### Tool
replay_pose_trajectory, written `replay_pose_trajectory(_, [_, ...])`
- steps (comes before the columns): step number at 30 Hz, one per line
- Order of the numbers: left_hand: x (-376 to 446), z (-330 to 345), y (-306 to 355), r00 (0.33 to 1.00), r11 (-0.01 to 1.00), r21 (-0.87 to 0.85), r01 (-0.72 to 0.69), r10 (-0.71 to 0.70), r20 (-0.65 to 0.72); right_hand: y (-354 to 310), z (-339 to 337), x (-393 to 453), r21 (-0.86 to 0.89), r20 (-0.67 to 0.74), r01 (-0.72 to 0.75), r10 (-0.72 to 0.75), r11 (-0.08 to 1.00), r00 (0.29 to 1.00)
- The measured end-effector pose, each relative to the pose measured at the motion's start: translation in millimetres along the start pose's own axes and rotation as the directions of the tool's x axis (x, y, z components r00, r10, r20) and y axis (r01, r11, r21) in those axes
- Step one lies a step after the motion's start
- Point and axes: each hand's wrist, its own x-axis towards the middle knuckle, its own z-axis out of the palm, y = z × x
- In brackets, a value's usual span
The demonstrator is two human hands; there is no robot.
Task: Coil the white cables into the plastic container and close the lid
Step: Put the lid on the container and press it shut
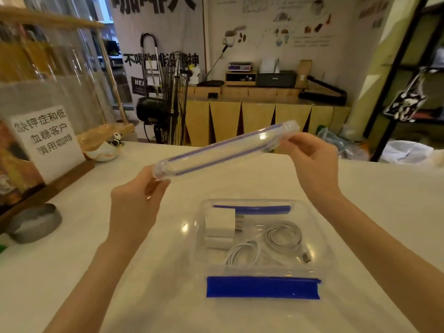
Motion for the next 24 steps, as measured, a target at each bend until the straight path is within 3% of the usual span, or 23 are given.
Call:
replay_pose_trajectory(4, [-1,17,7,0.997,0.997,-0.029,-0.071,0.072,0.031,-6,-31,-22,0.24,0.03,-0.211,0.21,0.947,0.977])
replay_pose_trajectory(6, [-4,23,8,0.995,0.992,-0.098,-0.076,0.081,0.05,-6,-44,-35,0.28,0.06,-0.298,0.293,0.913,0.954])
replay_pose_trajectory(9, [-11,29,15,0.993,0.964,-0.266,-0.001,0.032,0.112,-6,-57,-57,0.157,0.118,-0.364,0.348,0.918,0.93])
replay_pose_trajectory(13, [-25,34,20,0.942,0.914,-0.356,0.192,-0.07,0.328,-3,-67,-85,0.027,0.218,-0.342,0.328,0.939,0.919])
replay_pose_trajectory(17, [-31,20,17,0.875,0.881,-0.426,0.208,0.028,0.484,6,-75,-105,0.012,0.325,-0.369,0.345,0.929,0.88])
replay_pose_trajectory(20, [-38,5,17,0.823,0.874,-0.417,0.249,0.035,0.567,9,-82,-115,-0.064,0.394,-0.326,0.324,0.943,0.86])
replay_pose_trajectory(24, [-55,4,14,0.78,0.893,-0.361,0.269,0.017,0.625,16,-89,-121,-0.133,0.381,-0.305,0.333,0.943,0.862])
